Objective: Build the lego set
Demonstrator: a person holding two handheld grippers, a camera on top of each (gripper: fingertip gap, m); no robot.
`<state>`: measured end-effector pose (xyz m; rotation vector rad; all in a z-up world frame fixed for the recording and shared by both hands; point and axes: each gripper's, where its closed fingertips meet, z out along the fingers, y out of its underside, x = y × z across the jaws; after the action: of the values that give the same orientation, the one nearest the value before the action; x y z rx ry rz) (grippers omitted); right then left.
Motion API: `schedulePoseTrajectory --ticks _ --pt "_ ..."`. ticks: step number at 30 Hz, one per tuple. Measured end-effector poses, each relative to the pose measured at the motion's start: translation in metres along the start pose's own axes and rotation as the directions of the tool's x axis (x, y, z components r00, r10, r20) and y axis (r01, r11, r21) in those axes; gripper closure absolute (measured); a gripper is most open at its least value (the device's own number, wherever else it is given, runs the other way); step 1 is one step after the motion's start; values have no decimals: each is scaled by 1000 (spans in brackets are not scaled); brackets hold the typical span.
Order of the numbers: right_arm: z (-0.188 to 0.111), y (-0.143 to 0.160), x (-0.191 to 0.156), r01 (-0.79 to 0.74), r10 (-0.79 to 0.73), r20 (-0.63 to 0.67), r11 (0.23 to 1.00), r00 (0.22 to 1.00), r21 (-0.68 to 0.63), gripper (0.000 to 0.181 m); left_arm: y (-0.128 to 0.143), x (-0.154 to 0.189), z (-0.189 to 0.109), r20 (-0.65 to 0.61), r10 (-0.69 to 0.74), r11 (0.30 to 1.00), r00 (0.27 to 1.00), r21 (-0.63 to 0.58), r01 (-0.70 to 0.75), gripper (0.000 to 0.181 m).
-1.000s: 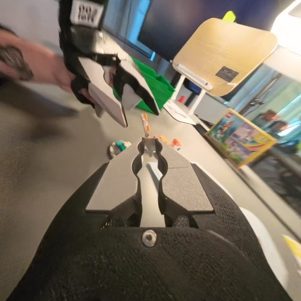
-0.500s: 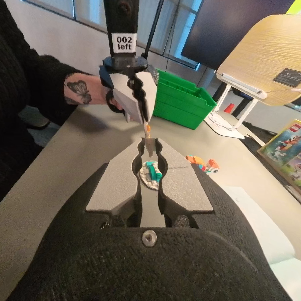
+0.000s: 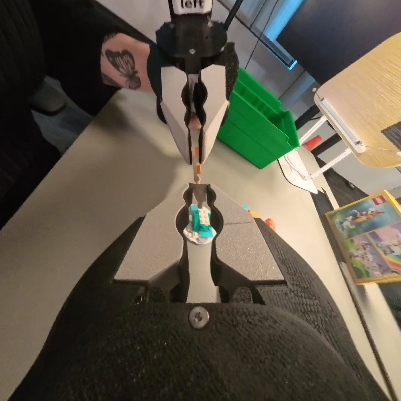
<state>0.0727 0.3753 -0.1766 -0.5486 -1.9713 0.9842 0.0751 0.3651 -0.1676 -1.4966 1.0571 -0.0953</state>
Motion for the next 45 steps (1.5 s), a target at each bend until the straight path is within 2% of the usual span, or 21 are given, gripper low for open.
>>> schedulePoseTrajectory --ticks 5,11,20,24,26,30,33,37,42,45 --pt "0 3 4 78 -82 -58 995 995 -55 171 0 -2 2 74 192 980 979 -70 -187 177" --pt "-3 6 21 222 -252 -221 963 942 -154 164 2 -5 4 128 393 910 911 -193 -366 177" --pt "-2 10 16 348 -405 -193 897 894 -272 157 5 -5 9 135 400 903 906 -227 -365 177" --pt "0 13 17 399 -475 -200 857 857 -327 169 5 -2 11 127 402 902 907 -225 -368 177" --pt "1 14 17 392 -472 -203 856 858 -336 169 6 -2 11 130 411 898 902 -230 -376 177" --pt "3 16 18 289 -370 -239 905 898 -313 170 8 -5 10 154 443 882 883 -249 -399 177" --pt "4 16 21 133 -204 -278 958 939 -256 170 7 -10 9 197 502 853 842 -276 -443 177" --pt "6 17 25 -64 6 -307 982 952 -178 171 6 -18 9 254 547 826 797 -315 -467 177" --pt "7 15 28 -316 287 -284 947 915 -62 171 1 -28 8 325 463 880 825 -279 -384 176" --pt "7 13 30 -488 479 -241 872 844 25 171 -1 -33 8 349 501 860 792 -300 -412 177"
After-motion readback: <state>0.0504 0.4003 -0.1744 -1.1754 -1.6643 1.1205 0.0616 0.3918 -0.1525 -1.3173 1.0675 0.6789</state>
